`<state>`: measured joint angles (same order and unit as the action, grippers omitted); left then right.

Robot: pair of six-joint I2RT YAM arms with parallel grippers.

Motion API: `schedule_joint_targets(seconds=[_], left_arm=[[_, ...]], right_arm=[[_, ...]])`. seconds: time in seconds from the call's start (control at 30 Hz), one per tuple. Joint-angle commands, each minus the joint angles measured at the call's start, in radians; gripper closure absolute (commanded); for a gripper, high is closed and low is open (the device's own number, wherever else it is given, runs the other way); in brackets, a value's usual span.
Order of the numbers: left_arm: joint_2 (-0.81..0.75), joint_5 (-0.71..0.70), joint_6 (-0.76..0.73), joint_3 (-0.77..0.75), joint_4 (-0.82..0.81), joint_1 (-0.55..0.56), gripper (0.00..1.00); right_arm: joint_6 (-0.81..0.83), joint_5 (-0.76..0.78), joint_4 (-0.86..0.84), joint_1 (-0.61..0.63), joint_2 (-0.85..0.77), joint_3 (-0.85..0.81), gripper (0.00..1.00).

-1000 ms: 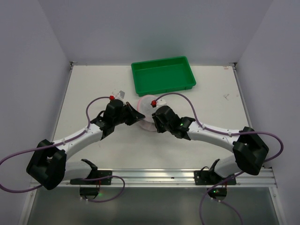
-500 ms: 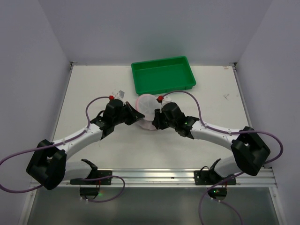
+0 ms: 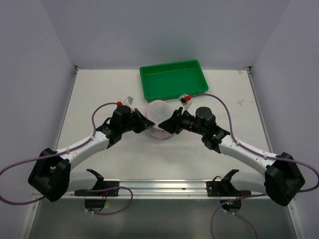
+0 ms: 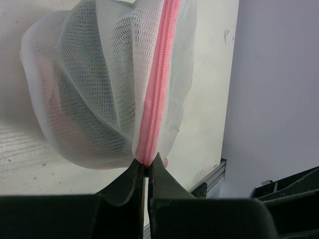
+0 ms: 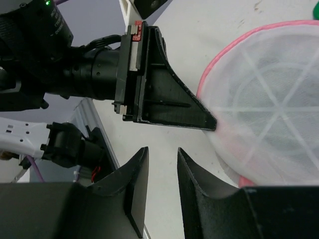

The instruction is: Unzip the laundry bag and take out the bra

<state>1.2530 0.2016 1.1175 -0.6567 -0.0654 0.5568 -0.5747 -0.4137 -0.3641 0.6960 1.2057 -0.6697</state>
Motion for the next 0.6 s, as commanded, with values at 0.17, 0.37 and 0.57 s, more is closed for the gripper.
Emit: schedule_joint_targets(seconds=[0.17,0.37,0.57], left_arm=[[-0.003,0.018,0.019,-0.014,-0.056,0.002,1.00],[0.009,0.027,0.021,-0.018,-0.062,0.002,1.00],[0.013,0.004,-0.053,-0.055,0.012,0.000,1.00]], right_arm=[[0.062,0.229,0.283,-0.003,-0.035,-0.047,0.70],[0.047,0.312,0.333,-0.003,0.006,-0.018,0.75],[0.165,0.320,0.361,0.011,0.041,-0.080,0.66]])
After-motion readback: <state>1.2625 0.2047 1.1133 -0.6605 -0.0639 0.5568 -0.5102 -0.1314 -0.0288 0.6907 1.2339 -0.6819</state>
